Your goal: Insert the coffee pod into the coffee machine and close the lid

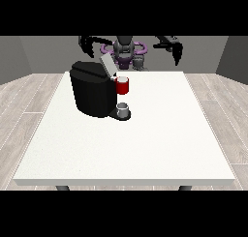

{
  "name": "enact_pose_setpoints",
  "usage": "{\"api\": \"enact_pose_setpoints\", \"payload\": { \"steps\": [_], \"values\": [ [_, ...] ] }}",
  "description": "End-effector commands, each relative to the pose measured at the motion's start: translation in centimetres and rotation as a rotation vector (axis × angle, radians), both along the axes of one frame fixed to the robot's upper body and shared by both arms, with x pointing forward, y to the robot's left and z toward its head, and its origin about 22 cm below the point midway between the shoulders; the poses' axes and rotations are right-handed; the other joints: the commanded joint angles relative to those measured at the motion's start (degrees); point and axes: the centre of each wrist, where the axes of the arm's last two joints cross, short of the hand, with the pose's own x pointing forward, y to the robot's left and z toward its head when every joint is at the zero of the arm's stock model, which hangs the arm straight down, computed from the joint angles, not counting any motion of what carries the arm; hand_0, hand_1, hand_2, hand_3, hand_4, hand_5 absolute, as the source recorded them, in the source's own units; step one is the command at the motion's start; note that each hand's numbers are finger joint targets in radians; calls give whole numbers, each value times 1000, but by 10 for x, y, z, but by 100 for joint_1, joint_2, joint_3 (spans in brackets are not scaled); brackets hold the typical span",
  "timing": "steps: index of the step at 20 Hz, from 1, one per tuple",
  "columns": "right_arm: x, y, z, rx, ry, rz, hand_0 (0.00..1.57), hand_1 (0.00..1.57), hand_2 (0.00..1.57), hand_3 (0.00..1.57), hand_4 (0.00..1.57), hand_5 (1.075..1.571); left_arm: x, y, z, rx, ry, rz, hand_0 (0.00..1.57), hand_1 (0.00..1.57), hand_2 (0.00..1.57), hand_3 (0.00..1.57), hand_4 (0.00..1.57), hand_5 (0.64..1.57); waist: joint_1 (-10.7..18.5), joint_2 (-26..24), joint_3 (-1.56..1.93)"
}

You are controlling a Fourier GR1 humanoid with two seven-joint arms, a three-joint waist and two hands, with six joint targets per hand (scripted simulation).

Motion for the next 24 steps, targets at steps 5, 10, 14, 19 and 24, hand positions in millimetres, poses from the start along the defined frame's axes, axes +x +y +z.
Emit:
{"api": "enact_pose_setpoints", "payload": {
  "steps": [5,10,14,19,24],
  "values": [
    [15,6,-8,14,-22,46,0,0,0,0,0,1571,-13,20,15,20,-71,47,0,0,0,0,0,1571,-230,390,0],
    [38,5,17,-25,-27,66,0,0,0,0,0,1571,0,11,32,-2,-85,65,0,0,0,0,0,1571,-223,597,0],
    [43,22,21,-61,-19,81,0,0,0,0,0,1571,-15,16,17,17,-71,62,0,0,0,0,124,1571,-159,503,-1],
    [48,31,22,-68,-59,110,0,0,0,0,0,1571,-2,33,23,26,-118,108,0,0,0,0,0,1571,-347,793,-1],
    [51,32,5,-80,-37,81,0,0,0,0,0,1571,-11,6,25,44,-92,59,0,0,0,0,0,1571,-50,759,0]
  ]
}}
